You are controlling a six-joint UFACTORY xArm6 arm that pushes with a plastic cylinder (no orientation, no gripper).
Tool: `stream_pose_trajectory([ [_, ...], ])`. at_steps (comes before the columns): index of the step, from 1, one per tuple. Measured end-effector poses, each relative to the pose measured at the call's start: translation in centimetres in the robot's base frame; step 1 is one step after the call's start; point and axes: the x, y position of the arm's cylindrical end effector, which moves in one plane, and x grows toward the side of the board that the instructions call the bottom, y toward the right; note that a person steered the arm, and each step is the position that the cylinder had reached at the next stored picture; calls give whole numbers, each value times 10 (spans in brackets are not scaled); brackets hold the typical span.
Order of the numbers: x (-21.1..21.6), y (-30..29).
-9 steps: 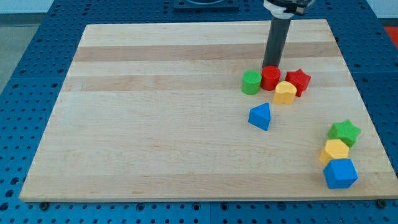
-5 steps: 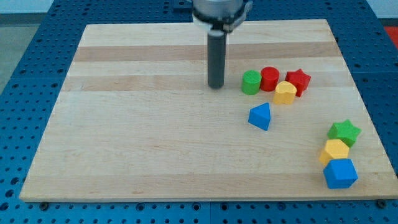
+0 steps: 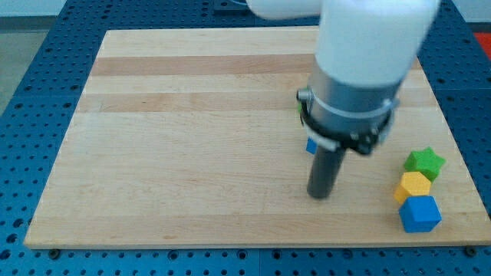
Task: Push the blue triangle to the group of blocks
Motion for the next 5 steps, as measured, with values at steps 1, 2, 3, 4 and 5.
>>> stream_pose_trajectory([
  [1, -15, 0],
  [2, -42, 4],
  [3, -63, 4],
  [4, -65, 4],
  [5, -64, 4],
])
